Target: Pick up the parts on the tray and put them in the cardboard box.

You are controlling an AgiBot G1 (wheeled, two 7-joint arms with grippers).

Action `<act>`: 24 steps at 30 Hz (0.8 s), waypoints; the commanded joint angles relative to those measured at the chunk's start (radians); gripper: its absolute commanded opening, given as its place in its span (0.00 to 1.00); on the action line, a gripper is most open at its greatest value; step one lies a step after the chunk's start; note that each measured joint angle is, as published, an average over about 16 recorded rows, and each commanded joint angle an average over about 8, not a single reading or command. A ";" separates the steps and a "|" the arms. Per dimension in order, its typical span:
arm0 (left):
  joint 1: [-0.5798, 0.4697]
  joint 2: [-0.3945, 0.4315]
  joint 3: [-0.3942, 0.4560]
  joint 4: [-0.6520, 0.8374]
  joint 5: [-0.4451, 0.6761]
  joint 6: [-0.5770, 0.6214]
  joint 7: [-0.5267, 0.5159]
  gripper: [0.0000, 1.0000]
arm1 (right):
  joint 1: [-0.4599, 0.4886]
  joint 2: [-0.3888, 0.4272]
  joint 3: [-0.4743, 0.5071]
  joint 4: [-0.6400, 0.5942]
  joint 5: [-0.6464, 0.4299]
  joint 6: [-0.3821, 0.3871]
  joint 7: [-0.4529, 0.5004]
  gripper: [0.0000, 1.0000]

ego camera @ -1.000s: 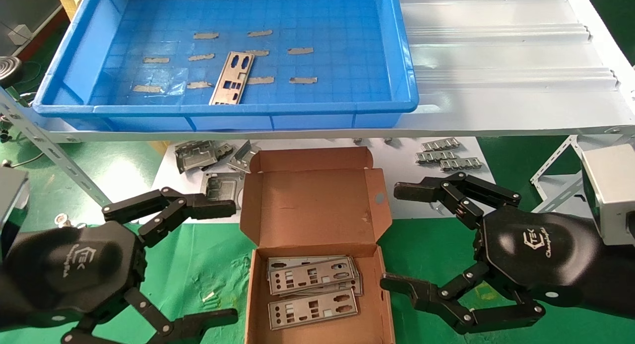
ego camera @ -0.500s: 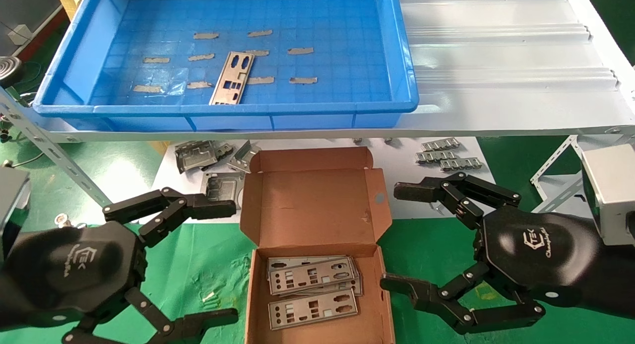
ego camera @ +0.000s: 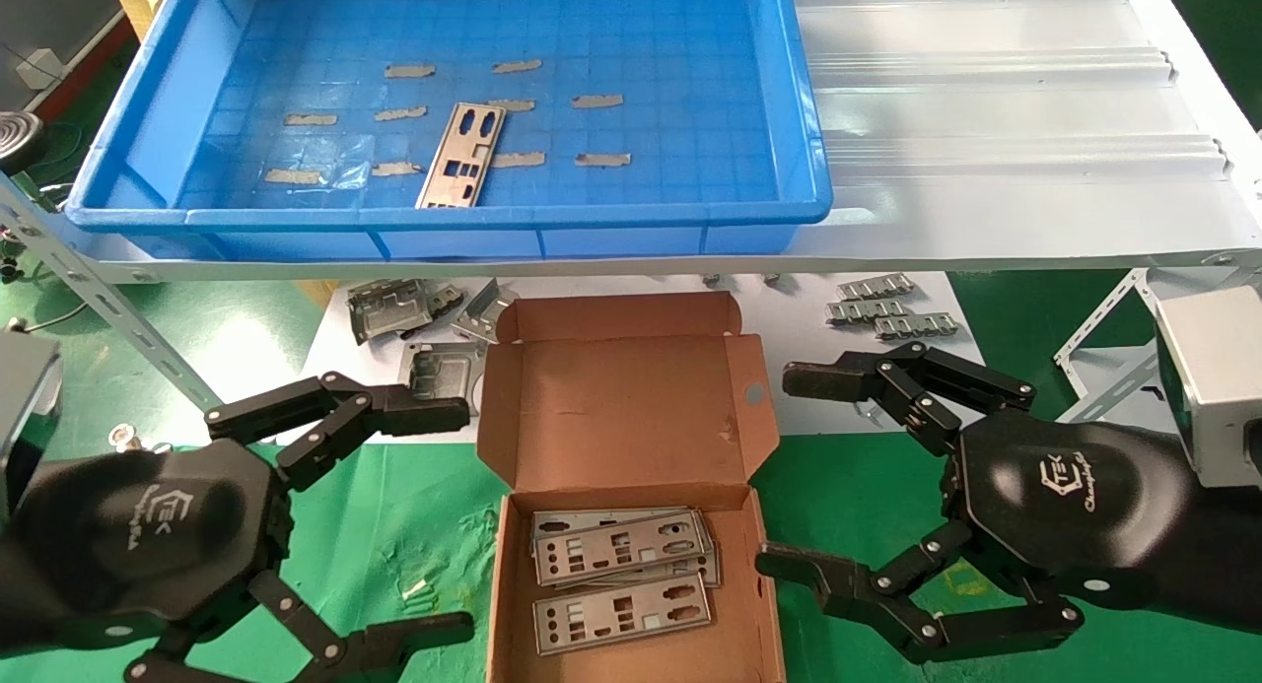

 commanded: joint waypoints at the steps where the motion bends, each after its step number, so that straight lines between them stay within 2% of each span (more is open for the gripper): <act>1: 0.000 0.000 0.000 0.000 0.000 0.000 0.000 1.00 | 0.000 0.000 0.000 0.000 0.000 0.000 0.000 1.00; 24: 0.000 0.000 0.000 0.001 0.000 0.000 0.000 1.00 | 0.000 0.000 0.000 0.000 0.000 0.000 0.000 1.00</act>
